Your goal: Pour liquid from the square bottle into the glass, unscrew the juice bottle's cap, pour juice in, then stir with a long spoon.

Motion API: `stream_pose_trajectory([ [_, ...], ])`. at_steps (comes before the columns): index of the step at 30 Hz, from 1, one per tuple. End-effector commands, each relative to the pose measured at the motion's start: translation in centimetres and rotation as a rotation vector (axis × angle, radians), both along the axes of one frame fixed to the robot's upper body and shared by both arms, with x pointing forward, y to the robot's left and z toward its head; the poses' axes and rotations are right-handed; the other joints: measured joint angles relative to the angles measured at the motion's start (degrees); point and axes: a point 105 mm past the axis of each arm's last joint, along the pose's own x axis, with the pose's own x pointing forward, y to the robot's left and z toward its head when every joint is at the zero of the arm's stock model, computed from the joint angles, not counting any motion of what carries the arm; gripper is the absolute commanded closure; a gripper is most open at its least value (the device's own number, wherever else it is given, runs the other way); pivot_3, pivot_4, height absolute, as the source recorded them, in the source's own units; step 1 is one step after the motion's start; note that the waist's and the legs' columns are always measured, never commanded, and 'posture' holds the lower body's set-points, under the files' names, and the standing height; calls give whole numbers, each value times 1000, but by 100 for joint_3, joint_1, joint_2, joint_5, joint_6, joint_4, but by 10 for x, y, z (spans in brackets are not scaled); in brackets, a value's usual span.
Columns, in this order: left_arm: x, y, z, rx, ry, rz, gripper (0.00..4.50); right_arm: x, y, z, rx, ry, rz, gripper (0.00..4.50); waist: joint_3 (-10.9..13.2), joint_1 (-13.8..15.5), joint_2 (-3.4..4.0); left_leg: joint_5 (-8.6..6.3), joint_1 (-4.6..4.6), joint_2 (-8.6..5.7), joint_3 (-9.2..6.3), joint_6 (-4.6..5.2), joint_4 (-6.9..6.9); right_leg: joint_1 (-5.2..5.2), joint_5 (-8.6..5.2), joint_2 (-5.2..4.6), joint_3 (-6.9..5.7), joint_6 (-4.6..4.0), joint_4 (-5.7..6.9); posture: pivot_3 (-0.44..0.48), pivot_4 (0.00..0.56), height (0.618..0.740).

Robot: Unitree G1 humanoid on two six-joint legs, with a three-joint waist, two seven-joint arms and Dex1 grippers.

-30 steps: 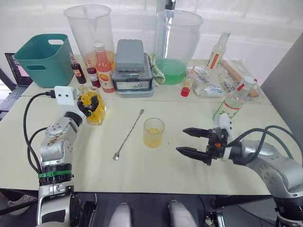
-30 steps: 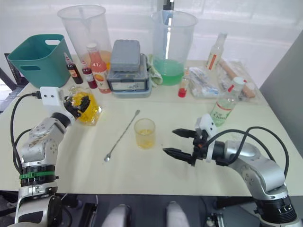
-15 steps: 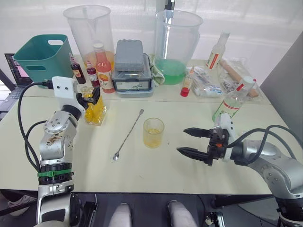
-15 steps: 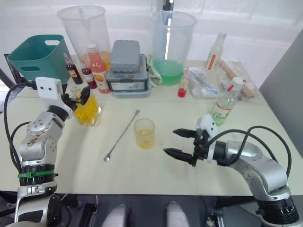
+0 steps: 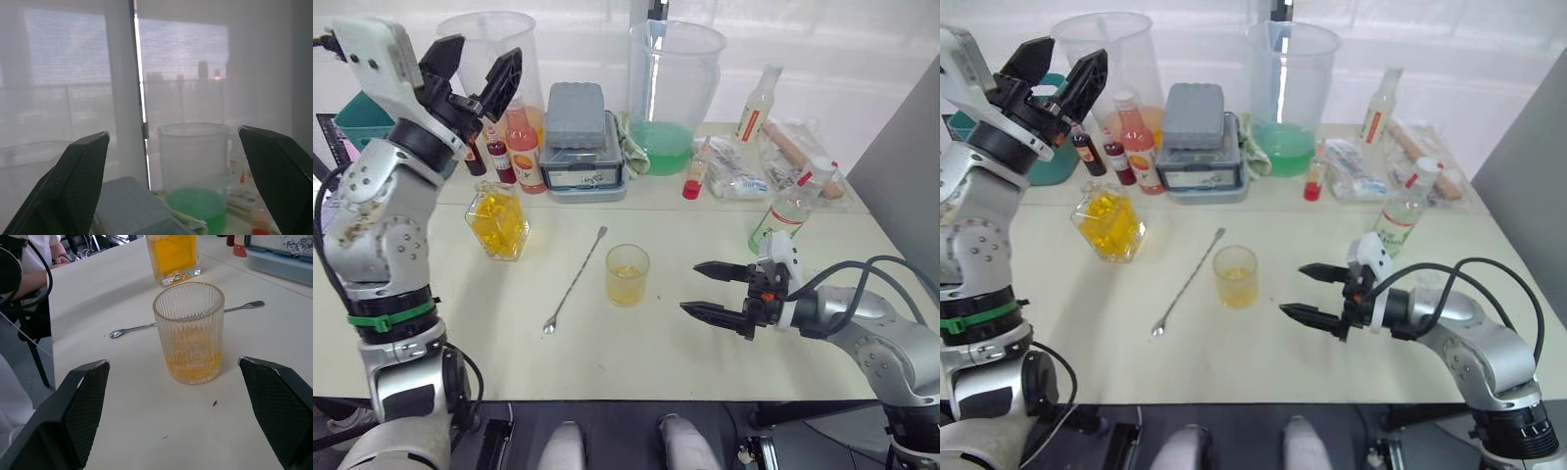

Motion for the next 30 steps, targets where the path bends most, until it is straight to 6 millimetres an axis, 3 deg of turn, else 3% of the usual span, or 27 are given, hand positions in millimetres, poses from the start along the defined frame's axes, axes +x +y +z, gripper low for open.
stream_pose_trajectory([
  [1,-25,-5,12,44,-5,-130,36,0,-2,13,7,-53,16,0,0,4,0,0,1,-1,0,0,0,1,-1,0,0,1,-1,0,150,739],
  [3,-32,-4,2,62,53,-188,36,0,-2,13,8,-49,27,0,0,-6,0,0,-1,0,0,0,1,1,-2,0,0,2,-2,0,150,739],
  [7,-50,6,-40,155,183,-236,36,2,-5,6,-27,-53,25,0,0,-32,2,-1,3,1,2,1,-1,1,-3,-1,2,1,-2,0,150,739],
  [13,-58,63,-103,172,325,-118,36,5,-14,-2,-48,-56,-5,0,0,-25,2,-1,2,6,4,1,-2,-2,-9,1,-2,-11,-4,0,150,739],
  [19,-79,75,-167,321,522,-193,36,1,-25,-16,-56,-58,-80,0,0,44,2,-1,1,4,10,-1,-2,-1,-38,-4,0,-42,-10,0,150,739],
  [25,-82,82,-206,410,556,-209,36,-15,-39,-33,-40,-65,-211,0,-1,66,2,-1,3,7,11,-1,-2,-3,-43,-2,-2,-45,-7,0,150,739],
  [30,-75,76,-214,445,509,-228,36,-21,-56,-40,-2,-88,-367,0,-2,47,1,-1,3,9,15,-1,-2,-3,-44,-2,0,-44,-8,0,150,739],
])
